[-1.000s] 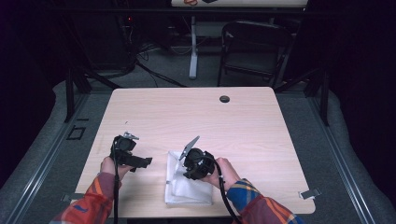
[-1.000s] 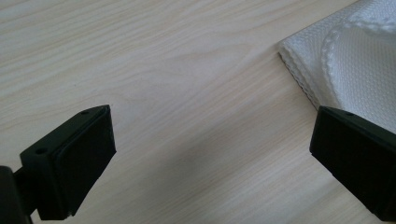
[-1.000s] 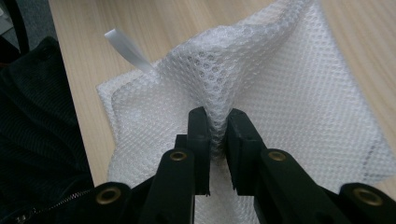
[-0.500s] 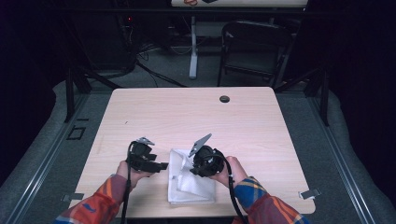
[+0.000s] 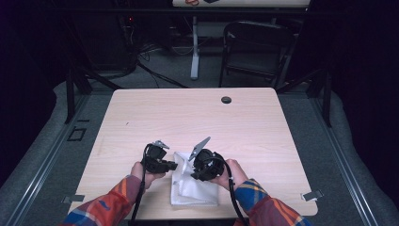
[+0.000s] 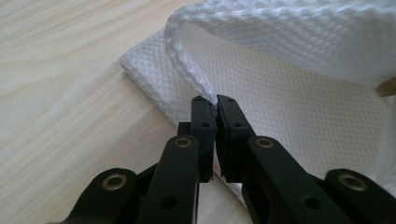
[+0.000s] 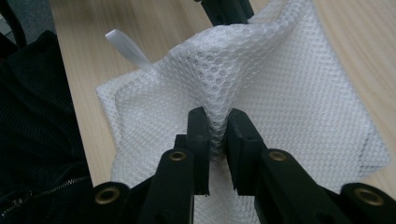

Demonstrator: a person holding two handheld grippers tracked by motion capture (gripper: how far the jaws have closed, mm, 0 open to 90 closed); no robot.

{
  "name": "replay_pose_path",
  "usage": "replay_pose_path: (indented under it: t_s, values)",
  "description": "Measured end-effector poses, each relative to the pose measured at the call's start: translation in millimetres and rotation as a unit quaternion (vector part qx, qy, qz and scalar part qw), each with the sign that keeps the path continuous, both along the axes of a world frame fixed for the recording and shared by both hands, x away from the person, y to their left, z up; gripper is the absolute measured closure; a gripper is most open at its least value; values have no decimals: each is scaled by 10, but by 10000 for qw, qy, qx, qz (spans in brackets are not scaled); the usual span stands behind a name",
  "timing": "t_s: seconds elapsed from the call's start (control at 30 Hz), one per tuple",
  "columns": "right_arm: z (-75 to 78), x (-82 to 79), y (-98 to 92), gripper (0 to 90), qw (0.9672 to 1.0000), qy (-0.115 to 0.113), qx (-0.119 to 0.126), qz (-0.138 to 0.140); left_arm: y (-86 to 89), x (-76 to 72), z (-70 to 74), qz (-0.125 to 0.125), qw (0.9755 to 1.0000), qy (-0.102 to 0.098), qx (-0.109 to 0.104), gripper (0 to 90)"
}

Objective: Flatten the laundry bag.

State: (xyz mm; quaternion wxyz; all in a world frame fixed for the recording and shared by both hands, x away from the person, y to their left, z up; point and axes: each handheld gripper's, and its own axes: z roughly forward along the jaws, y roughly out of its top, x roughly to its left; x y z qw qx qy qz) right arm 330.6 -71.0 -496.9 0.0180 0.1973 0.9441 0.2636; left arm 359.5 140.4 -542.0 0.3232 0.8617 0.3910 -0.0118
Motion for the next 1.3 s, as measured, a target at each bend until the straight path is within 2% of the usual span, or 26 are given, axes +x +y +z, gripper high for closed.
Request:
replay_pose_path:
  t_s: [0.07,0.1,0.17,0.2,0.23,0.3,0.37,0.47,0.57,0.6,0.67,0.8,0.83,0.87,0.9,0.97,1.03,1.07,1.1,1.2,1.27,1.3]
  values:
    - [-18,11,4,772,10000,66,8,8,-19,-10,16,-60,10000,-18,-34,875]
    - [-25,18,10,710,9999,89,-69,12,-24,-15,29,-51,9999,-50,-77,877]
    - [-46,33,11,578,9998,204,-60,-40,-22,-18,71,-99,9998,-80,-177,878]
    - [-41,51,-7,418,9997,214,-31,-120,-13,-24,120,-172,9995,-126,-232,877]
    - [-41,51,-7,418,9997,214,-31,-120,-13,-24,120,-172,9995,-126,-232,877]
    - [-2,80,-28,325,9996,231,57,-164,-8,-27,169,-166,9990,-144,-399,877]
    - [55,98,-10,246,9994,114,211,-248,-12,-28,198,-183,9985,-139,-495,877]
    - [38,106,48,225,9994,87,186,-266,-21,-31,247,-234,9978,-141,-609,877]
    - [-43,130,139,239,9996,101,55,-244,-43,-41,280,-278,9961,-89,-831,877]
    - [-130,146,204,269,9997,121,5,-231,-60,-47,287,-331,9957,-46,-861,878]
    - [-162,151,223,294,9996,122,-26,-243,-85,-63,294,-379,9958,-31,-837,878]
    - [-323,176,270,459,9994,148,-96,-298,-103,-75,266,-339,9952,66,-918,879]
    - [-384,183,270,616,9994,173,-63,-292,-98,-74,266,-326,9952,70,-918,879]
    - [-410,188,268,658,9994,182,-54,-291,-95,-72,266,-327,9950,82,-937,879]
    - [-410,188,268,658,9994,182,-54,-291,-95,-70,261,-330,9951,91,-933,879]
    - [-466,207,259,710,9991,301,-68,-293,-102,-73,239,-316,9954,102,-899,879]
    - [-483,222,251,697,9988,401,3,-275,-101,-77,232,-331,9955,60,-884,879]
    - [-400,243,190,621,9984,449,93,-324,-91,-74,241,-382,9954,36,-879,879]
    - [-400,243,190,621,9984,449,93,-324,-93,-79,243,-359,9955,2,-882,879]
    - [-226,285,35,505,9978,420,238,-454,-85,-76,240,-355,9955,-4,-883,878]
    - [-135,307,-86,377,9965,384,410,-615,-86,-66,229,-345,9953,15,-910,878]
    - [-115,311,-139,309,9954,443,481,-702,-88,-63,227,-348,9952,15,-914,877]
